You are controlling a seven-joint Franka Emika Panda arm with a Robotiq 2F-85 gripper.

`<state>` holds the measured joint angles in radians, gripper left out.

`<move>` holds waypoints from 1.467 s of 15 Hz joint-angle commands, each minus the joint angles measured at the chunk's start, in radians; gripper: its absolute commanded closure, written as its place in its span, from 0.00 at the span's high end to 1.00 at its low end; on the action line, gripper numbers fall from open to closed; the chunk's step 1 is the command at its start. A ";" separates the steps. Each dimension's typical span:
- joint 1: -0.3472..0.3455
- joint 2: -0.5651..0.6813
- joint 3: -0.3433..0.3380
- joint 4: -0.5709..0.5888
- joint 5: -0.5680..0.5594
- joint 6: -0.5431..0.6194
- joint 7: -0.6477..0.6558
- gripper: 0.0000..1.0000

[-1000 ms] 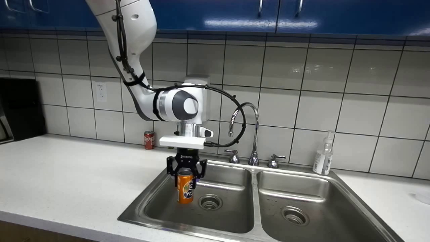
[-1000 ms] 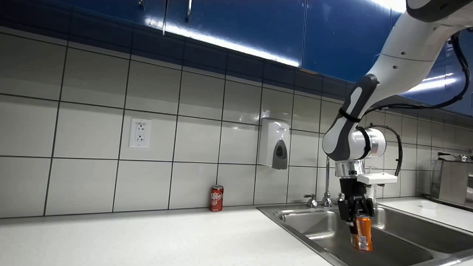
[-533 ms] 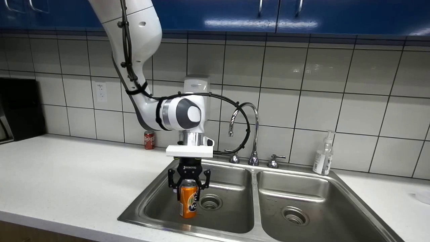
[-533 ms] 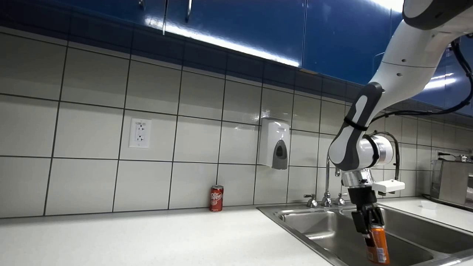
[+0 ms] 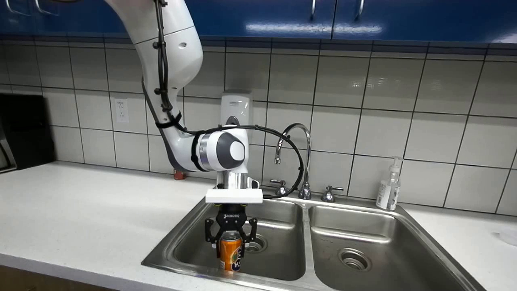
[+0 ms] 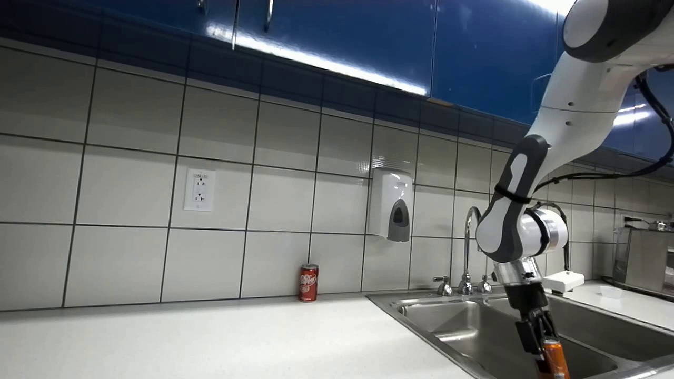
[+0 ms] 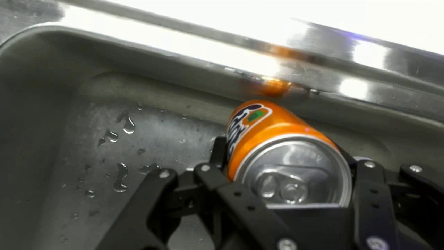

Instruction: Put the Fanta can inside the left part of the sink

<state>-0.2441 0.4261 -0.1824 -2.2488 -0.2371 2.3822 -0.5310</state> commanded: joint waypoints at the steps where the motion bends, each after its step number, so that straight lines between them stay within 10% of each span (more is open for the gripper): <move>1: -0.037 0.007 0.016 -0.002 -0.011 0.060 -0.027 0.40; 22: -0.059 0.192 -0.028 0.001 -0.131 0.435 -0.002 0.40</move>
<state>-0.2822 0.6042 -0.2104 -2.2510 -0.3402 2.7998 -0.5314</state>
